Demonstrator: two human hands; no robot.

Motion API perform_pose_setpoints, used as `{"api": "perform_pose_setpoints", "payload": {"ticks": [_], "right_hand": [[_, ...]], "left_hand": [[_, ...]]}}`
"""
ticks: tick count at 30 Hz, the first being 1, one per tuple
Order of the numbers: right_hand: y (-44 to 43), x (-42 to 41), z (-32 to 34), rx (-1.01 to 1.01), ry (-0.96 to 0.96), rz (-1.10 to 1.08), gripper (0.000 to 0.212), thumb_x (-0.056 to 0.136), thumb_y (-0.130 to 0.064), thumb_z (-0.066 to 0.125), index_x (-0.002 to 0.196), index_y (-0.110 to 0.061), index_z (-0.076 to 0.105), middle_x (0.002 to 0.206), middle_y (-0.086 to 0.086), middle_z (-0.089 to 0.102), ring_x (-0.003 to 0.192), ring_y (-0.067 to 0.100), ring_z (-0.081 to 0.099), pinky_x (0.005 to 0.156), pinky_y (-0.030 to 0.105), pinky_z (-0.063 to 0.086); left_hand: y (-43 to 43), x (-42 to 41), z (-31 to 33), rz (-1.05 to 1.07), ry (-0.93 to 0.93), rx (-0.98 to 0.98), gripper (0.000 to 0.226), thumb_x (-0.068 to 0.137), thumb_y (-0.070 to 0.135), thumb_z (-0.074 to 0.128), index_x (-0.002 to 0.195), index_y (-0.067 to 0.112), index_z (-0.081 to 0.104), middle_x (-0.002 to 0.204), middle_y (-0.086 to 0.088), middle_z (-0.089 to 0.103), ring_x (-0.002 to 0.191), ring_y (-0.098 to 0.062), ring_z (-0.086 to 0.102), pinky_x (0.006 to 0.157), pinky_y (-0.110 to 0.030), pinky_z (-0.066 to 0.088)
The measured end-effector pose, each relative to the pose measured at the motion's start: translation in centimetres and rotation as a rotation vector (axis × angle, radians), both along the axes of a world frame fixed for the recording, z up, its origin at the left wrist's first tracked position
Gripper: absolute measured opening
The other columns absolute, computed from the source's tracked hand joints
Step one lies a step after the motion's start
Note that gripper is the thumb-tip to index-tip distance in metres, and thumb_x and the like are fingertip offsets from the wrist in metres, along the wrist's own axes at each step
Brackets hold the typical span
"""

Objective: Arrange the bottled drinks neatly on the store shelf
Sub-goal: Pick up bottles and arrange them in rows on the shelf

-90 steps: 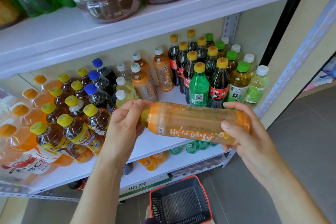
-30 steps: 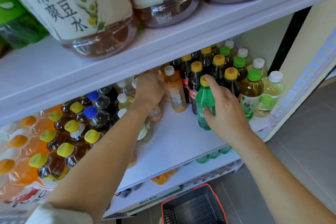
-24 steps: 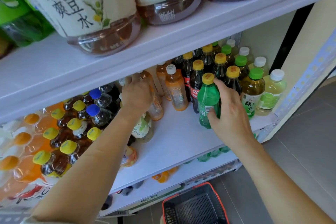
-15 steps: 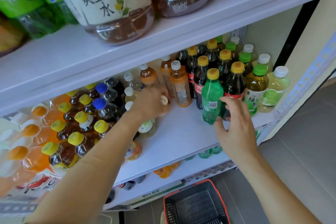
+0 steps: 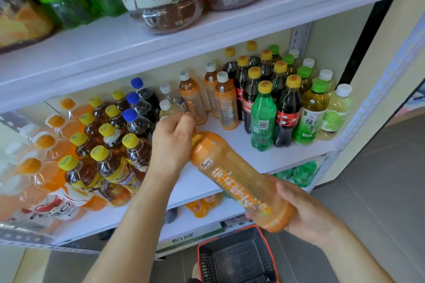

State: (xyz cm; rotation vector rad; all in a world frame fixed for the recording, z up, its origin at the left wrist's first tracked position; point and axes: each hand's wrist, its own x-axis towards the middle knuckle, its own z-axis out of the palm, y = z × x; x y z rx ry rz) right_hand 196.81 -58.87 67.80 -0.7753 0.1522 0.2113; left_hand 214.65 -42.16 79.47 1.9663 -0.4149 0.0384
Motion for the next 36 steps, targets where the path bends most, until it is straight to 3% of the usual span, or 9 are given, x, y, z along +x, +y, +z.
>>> {"api": "perform_pose_setpoints", "payload": {"ticks": [3,9,16,20,23,26,28,31,36], "right_hand": [[0.0,-1.4,1.9,-0.026,-0.079,-0.035,0.06,0.077,-0.037,0.082,0.128,-0.015,0.059,0.119,0.02,0.064,0.089,0.044,0.067,0.07,0.041,0.057],[1.0,-2.3,5.5,-0.117,0.018,-0.187,0.068,0.052,-0.045,0.091,0.107,-0.01,0.07,0.091,0.029,0.065,0.059,0.039,0.063,0.045,0.033,0.05],[0.9,-3.1,6.5,0.159,0.261,-0.147,0.052,0.063,-0.05,0.07,0.089,-0.004,0.072,0.072,0.031,0.063,0.036,0.029,0.056,0.028,0.02,0.039],[0.6,-3.4,6.1,0.123,0.262,-0.081,0.052,0.071,-0.053,0.065,0.093,-0.007,0.076,0.084,0.029,0.068,0.054,0.033,0.066,0.034,0.024,0.045],[0.8,-3.5,5.9,-0.053,0.126,-0.164,0.033,0.081,-0.04,0.072,0.107,-0.019,0.073,0.113,0.015,0.07,0.086,0.03,0.07,0.057,0.04,0.056],[0.9,-3.9,5.6,-0.213,-0.014,-0.216,0.056,0.07,-0.015,0.083,0.121,-0.026,0.062,0.121,0.009,0.065,0.101,0.028,0.066,0.081,0.042,0.056],[0.6,-4.2,5.7,-0.265,-0.015,-0.248,0.063,0.067,-0.008,0.084,0.123,-0.025,0.061,0.118,0.013,0.065,0.1,0.032,0.067,0.081,0.04,0.057],[0.4,-4.5,6.4,-0.258,0.031,-0.233,0.057,0.071,-0.021,0.081,0.124,-0.017,0.062,0.116,0.025,0.067,0.092,0.047,0.069,0.065,0.034,0.061],[-0.1,-4.1,6.5,-0.32,0.254,-0.196,0.071,0.071,-0.07,0.053,0.094,-0.007,0.077,0.08,0.034,0.067,0.048,0.031,0.064,0.036,0.026,0.049]], "left_hand": [[0.5,-1.2,-1.0,0.086,0.17,-0.141,0.027,0.085,0.023,0.047,0.069,0.002,0.048,0.054,0.002,0.031,0.05,-0.014,0.027,0.047,-0.031,0.021],[2.0,-2.9,-1.4,-0.021,0.442,-0.292,0.032,0.098,0.032,0.048,0.071,0.018,0.058,0.052,0.002,0.029,0.041,-0.012,0.024,0.039,-0.019,0.02],[3.8,-4.5,-1.4,-0.356,0.5,-0.489,0.019,0.097,0.033,0.055,0.102,0.018,0.065,0.066,-0.003,0.013,0.047,-0.009,0.015,0.038,-0.014,0.017],[3.9,-4.9,-1.1,-0.345,0.355,-0.426,0.032,0.094,0.04,0.05,0.098,0.01,0.062,0.055,0.006,0.019,0.044,-0.01,0.016,0.041,-0.017,0.017],[3.7,-4.9,-1.0,-0.215,0.295,-0.412,0.051,0.094,0.05,0.054,0.092,-0.001,0.055,0.054,0.005,0.023,0.045,-0.011,0.017,0.042,-0.02,0.017],[3.9,-4.6,-1.1,-0.102,0.316,-0.396,0.066,0.085,0.056,0.055,0.098,-0.009,0.054,0.062,-0.009,0.029,0.052,-0.017,0.023,0.047,-0.028,0.023],[4.3,-4.6,-1.2,-0.094,0.349,-0.351,0.076,0.082,0.059,0.055,0.104,-0.014,0.049,0.077,-0.012,0.041,0.065,-0.027,0.032,0.06,-0.04,0.031],[5.2,-4.7,-1.4,-0.144,0.338,-0.259,0.071,0.086,0.063,0.054,0.102,-0.006,0.048,0.08,-0.007,0.043,0.073,-0.025,0.039,0.068,-0.04,0.041],[6.5,-4.4,-1.2,-0.371,0.346,-0.232,0.028,0.091,0.045,0.056,0.108,0.024,0.06,0.067,0.005,0.039,0.061,-0.017,0.034,0.058,-0.03,0.028]]}}
